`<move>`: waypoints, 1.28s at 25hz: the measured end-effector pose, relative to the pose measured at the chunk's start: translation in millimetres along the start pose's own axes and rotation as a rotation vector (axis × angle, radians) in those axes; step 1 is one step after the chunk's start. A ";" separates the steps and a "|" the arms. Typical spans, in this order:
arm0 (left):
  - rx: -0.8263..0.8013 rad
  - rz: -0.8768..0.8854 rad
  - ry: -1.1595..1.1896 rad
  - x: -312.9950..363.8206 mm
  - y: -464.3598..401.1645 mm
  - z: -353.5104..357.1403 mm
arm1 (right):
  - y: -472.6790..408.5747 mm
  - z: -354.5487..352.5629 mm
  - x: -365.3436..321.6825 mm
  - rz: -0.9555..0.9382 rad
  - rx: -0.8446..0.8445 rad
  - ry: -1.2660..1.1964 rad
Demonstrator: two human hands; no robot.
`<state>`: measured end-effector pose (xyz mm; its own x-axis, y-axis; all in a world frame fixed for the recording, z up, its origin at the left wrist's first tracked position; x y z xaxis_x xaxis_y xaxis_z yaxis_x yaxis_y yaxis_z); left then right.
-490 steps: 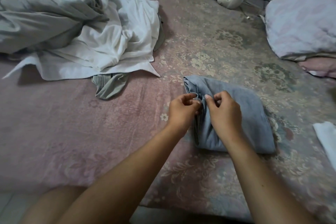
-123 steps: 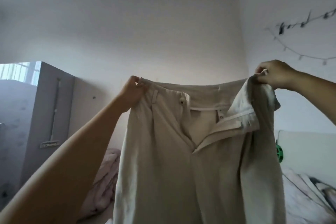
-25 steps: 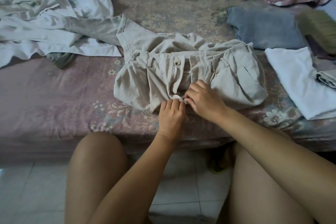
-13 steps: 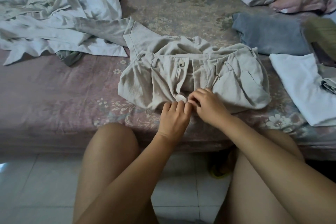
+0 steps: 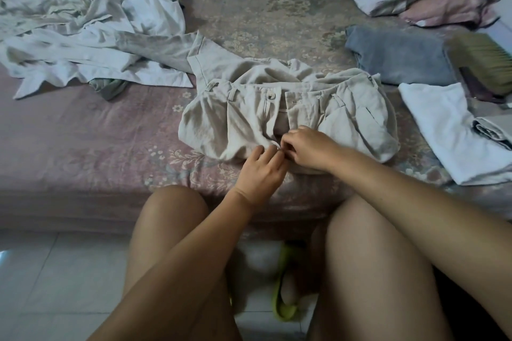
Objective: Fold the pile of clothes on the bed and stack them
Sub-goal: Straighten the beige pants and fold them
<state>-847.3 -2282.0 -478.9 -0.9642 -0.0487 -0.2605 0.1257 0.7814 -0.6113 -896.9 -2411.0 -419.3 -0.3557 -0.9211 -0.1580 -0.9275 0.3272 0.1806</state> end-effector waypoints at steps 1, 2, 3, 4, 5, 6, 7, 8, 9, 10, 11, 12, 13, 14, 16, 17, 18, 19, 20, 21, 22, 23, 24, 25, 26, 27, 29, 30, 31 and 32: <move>-0.022 0.004 0.013 -1.2 -3.1 -0.5 | -3.2 -4.7 0.4 -0.023 -0.007 0.015; -0.044 0.002 0.025 -2.2 -6.1 -0.1 | -6.2 -8.2 1.3 -0.038 0.000 0.027; -0.065 -0.005 0.034 -2.3 -8.4 0.4 | -8.0 -9.3 2.0 -0.051 0.017 0.037; -0.076 -0.009 0.036 -1.1 -10.5 0.9 | -8.5 -7.5 2.7 -0.072 0.054 0.048; -0.078 -0.016 0.037 0.5 -11.9 1.3 | -7.8 -2.5 3.3 -0.106 0.133 0.048; -0.074 -0.024 0.035 1.1 -11.8 1.9 | -6.4 4.1 4.7 -0.141 0.228 0.043; -0.073 -0.027 0.029 0.8 -11.6 0.9 | -4.0 11.0 6.0 -0.168 0.317 0.022; -0.073 -0.020 0.027 0.2 -11.5 -1.8 | -1.2 18.1 7.4 -0.189 0.387 -0.008; -0.072 -0.005 0.025 -0.6 -10.3 -4.4 | 1.7 23.5 8.3 -0.212 0.426 -0.044; -0.062 0.012 0.020 -1.5 -8.2 -5.8 | 4.0 27.0 9.6 -0.236 0.460 -0.081; -0.066 0.005 0.031 -3.1 -4.5 -5.5 | 6.1 29.1 12.0 -0.258 0.481 -0.117; -0.079 -0.031 0.083 -6.4 -0.9 -5.4 | 8.2 29.9 15.4 -0.269 0.503 -0.136; -0.095 -0.081 0.177 -11.3 1.6 -4.8 | 10.7 30.5 19.1 -0.270 0.526 -0.134; -0.096 -0.131 0.287 -17.7 2.6 -4.6 | 13.1 31.6 22.5 -0.265 0.552 -0.120; -0.132 -0.277 0.448 -33.3 -4.0 -9.6 | 16.3 33.7 25.7 -0.257 0.596 -0.093; -0.222 -0.335 0.451 -41.1 -11.3 -12.6 | 17.8 34.8 24.2 -0.272 0.618 -0.077; -0.373 -0.365 0.420 -49.2 -19.8 -13.6 | 19.4 36.1 21.8 -0.300 0.638 -0.058; -0.559 -0.343 0.334 -55.8 -28.7 -13.4 | 21.9 37.4 19.6 -0.332 0.649 -0.042; -0.708 -0.285 0.224 -61.0 -38.4 -14.0 | 23.6 39.3 18.6 -0.355 0.651 -0.033; -0.765 -0.220 0.144 -65.2 -46.3 -13.2 | 24.7 41.2 18.8 -0.361 0.647 -0.031; -0.757 -0.185 0.117 -69.4 -54.2 -14.1 | 24.7 43.4 19.3 -0.345 0.643 -0.033; -0.706 -0.205 0.132 -73.9 -61.6 -13.7 | 23.7 45.3 20.1 -0.313 0.639 -0.047; -0.630 -0.263 0.186 -77.3 -66.2 -11.2 | 22.3 46.6 21.3 -0.278 0.637 -0.072; -0.571 -0.329 0.270 -78.2 -67.9 -6.4 | 21.0 47.1 21.9 -0.252 0.639 -0.087; -0.534 -0.383 0.349 -75.9 -67.4 -4.4 | 20.1 48.2 21.3 -0.238 0.642 -0.084; -0.491 -0.426 0.415 -70.6 -64.5 -3.6 | 20.0 49.6 19.3 -0.225 0.639 -0.080; -0.267 -0.521 0.464 -51.5 -55.7 -8.3 | 21.4 52.0 16.9 -0.164 0.606 -0.147; -0.183 -0.601 0.462 -41.7 -48.3 -11.8 | 21.3 51.7 16.8 -0.119 0.577 -0.220; -0.190 -0.696 0.452 -33.7 -40.8 -13.1 | 19.6 51.6 17.0 -0.081 0.544 -0.294; -0.306 -0.795 0.455 -27.6 -34.2 -11.2 | 16.5 51.0 17.2 -0.047 0.504 -0.357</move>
<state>-827.6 -2300.3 -442.4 -0.7477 -0.4375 0.4995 -0.6068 0.7556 -0.2465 -924.3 -2410.7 -468.6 -0.2491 -0.8382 -0.4851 -0.8524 0.4275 -0.3011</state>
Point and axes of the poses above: each hand's wrist, its own y-axis away from the middle knuckle, its own z-axis out of the palm, x = y × z, the point moved 1 cm from there along -y, towards the middle knuckle, and after that the axes turned 8 degrees about z, right-handed, at the moved point
